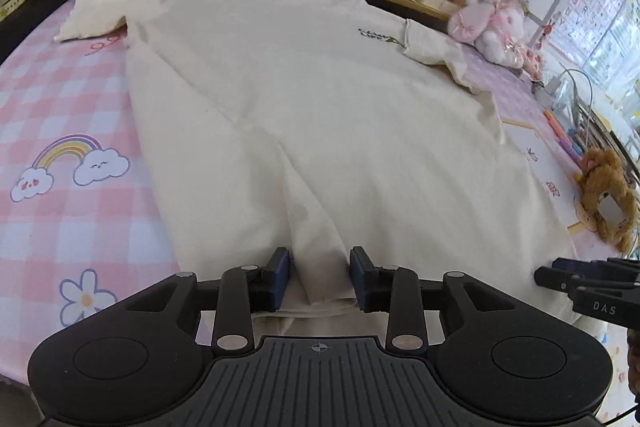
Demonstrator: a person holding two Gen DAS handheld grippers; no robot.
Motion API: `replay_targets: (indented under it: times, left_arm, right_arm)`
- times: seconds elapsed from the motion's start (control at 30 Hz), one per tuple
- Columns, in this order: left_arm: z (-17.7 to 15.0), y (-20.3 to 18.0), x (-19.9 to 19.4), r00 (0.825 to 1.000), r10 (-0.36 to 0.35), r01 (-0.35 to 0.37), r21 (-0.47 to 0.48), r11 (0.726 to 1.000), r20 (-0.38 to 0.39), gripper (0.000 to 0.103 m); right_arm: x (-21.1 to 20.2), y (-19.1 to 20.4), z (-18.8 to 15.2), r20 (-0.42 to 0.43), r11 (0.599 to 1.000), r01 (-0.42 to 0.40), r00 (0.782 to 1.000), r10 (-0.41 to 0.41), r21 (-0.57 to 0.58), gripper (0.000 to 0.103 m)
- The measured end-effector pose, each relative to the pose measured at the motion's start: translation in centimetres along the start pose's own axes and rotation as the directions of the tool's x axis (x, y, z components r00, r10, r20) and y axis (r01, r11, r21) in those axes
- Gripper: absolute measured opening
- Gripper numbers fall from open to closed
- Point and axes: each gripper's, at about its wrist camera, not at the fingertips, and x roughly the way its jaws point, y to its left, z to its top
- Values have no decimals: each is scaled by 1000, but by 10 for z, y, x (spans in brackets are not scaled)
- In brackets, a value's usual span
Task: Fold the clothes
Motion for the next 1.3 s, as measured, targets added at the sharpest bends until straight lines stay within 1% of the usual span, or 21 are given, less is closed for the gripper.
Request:
replay_targets:
  times: [0.03, 0.1, 0.17, 0.27, 0.3, 0.4, 0.5, 0.63, 0.7, 0.77, 0.8, 0.9, 0.93, 0.97, 1.0, 1.07, 1.1, 1.13, 1.17, 1.2, 1.3]
  left_arm:
    - [0, 4, -3, 1000, -11, 11, -18, 1000, 4, 15]
    - [0, 15, -17, 998, -43, 45, -67, 997, 35, 15]
    - [-2, 33, -42, 993, -72, 82, -113, 990, 89, 15]
    - [-8, 69, -83, 985, -72, 102, -191, 976, 154, 14]
    - [-11, 84, -96, 984, -58, 95, -218, 971, 169, 14]
    - [-31, 128, -124, 989, 21, 25, -302, 953, 146, 11]
    - [-51, 160, -125, 992, 103, -74, -341, 937, 68, 10]
    - [-65, 174, -114, 989, 149, -135, -329, 935, 17, 11]
    - [-67, 174, -114, 983, 180, -163, -311, 936, 26, 14]
    - [-66, 170, -117, 985, 160, -137, -274, 952, 66, 27]
    - [-65, 170, -117, 985, 156, -131, -255, 958, 78, 39]
    - [-60, 168, -107, 979, 188, -172, -177, 969, 77, 41]
    - [-58, 168, -102, 977, 201, -188, -155, 970, 70, 40]
    - [-57, 170, -99, 977, 201, -189, -159, 969, 65, 39]
    - [-57, 173, -96, 979, 196, -183, -172, 968, 60, 35]
    - [-58, 178, -93, 983, 177, -161, -221, 962, 53, 36]
    - [-60, 181, -92, 986, 158, -141, -245, 959, 54, 33]
    - [-61, 184, -91, 989, 137, -117, -267, 957, 57, 25]
    - [-63, 188, -91, 991, 116, -94, -289, 953, 60, 20]
    - [-65, 190, -91, 993, 95, -71, -314, 947, 64, 15]
    - [-70, 190, -94, 994, 77, -46, -340, 939, 76, 6]
  right_arm:
    - [0, 0, 0, 1, 1000, 1, 1000, -1, 1, 35]
    - [0, 1, 0, 2, 1000, 3, 1000, -3, 3, 35]
    - [0, 2, 0, 2, 1000, 6, 1000, -6, 6, 35]
    - [0, 2, 1, -2, 1000, 9, 1000, -9, 7, 35]
    - [1, 2, 1, -4, 1000, 10, 1000, -10, 7, 35]
    - [1, 3, 2, -6, 1000, 15, 1000, -14, 8, 35]
    - [2, 5, 3, -6, 1000, 20, 1000, -20, 10, 35]
    - [4, 6, 6, -15, 1000, 24, 1000, -24, 10, 35]
    - [4, 5, 8, -24, 1000, 25, 999, -25, 12, 34]
    - [1, 3, 7, -23, 999, 34, 999, -33, 28, 34]
    - [-1, 1, 7, -17, 998, 41, 999, -40, 39, 34]
    - [-6, -7, 5, -9, 995, 72, 997, -71, 64, 34]
    - [-6, -11, 4, -8, 993, 86, 996, -85, 76, 34]
    - [-7, -16, 4, -7, 991, 100, 995, -99, 87, 34]
    - [-8, -20, 3, -7, 989, 114, 994, -114, 99, 34]
    - [-8, -30, 2, -11, 983, 138, 990, -138, 125, 35]
    - [-7, -35, 1, -16, 979, 148, 989, -147, 139, 36]
    - [-7, -39, 0, -22, 975, 158, 987, -157, 153, 43]
    - [-6, -42, -1, -30, 973, 166, 986, -164, 160, 47]
    - [-5, -44, -3, -31, 973, 164, 987, -161, 163, 47]
    - [-5, -48, -5, -33, 973, 146, 989, -142, 181, 47]
